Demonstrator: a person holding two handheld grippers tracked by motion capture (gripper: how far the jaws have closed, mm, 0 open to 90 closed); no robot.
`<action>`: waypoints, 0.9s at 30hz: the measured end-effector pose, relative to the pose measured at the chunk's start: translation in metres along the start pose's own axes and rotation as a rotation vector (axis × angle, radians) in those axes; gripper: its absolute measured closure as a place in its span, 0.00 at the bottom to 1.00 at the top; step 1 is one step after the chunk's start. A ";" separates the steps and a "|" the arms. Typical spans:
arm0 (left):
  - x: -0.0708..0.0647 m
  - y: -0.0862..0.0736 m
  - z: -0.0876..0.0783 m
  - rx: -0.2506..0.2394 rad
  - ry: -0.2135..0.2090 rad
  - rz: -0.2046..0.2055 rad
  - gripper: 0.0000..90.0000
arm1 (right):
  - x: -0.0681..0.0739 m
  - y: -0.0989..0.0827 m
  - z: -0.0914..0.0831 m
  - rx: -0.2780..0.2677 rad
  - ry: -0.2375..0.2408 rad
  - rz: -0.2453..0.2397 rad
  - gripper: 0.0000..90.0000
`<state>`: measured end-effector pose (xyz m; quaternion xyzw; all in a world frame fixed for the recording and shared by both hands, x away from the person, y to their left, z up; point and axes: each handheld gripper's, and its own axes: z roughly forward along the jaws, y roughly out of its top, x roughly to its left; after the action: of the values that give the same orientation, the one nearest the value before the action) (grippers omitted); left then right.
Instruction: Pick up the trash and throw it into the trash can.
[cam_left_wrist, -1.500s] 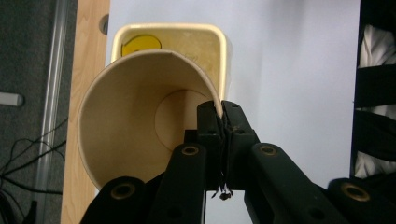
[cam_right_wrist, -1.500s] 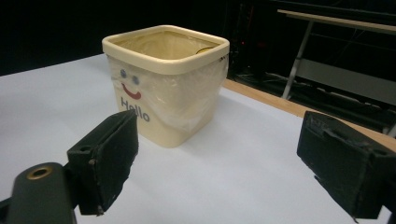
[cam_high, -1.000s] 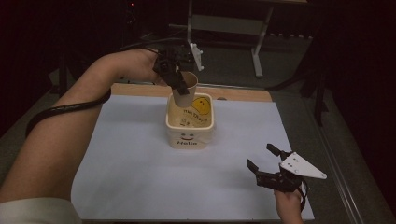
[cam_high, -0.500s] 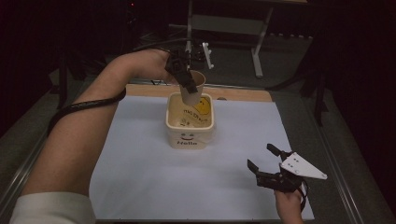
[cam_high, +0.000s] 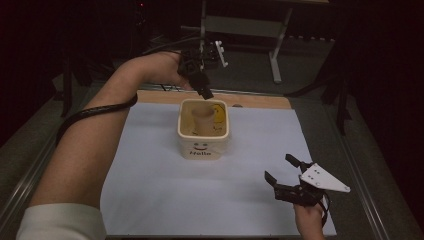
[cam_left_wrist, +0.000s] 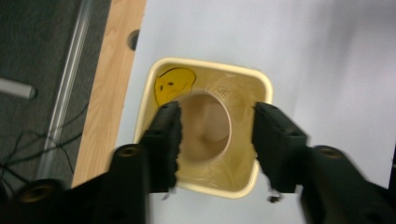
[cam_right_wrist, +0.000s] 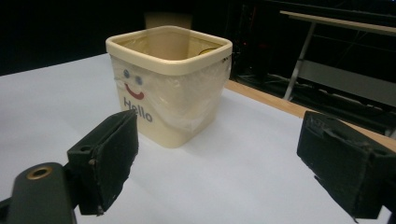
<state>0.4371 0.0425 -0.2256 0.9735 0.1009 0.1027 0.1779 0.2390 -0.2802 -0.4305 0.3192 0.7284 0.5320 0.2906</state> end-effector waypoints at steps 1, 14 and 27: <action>0.000 -0.001 -0.001 0.002 0.003 0.000 0.51 | 0.000 0.000 0.000 0.000 0.000 0.001 0.14; -0.008 -0.027 -0.016 -0.061 -0.007 -0.071 0.26 | 0.001 0.000 0.001 0.005 0.001 0.004 0.14; -0.013 -0.057 -0.023 -0.093 -0.060 -0.119 0.11 | 0.002 0.000 0.003 0.008 0.003 0.002 0.14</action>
<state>0.4099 0.0995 -0.2274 0.9591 0.1485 0.0672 0.2315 0.2399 -0.2770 -0.4316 0.3202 0.7306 0.5300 0.2877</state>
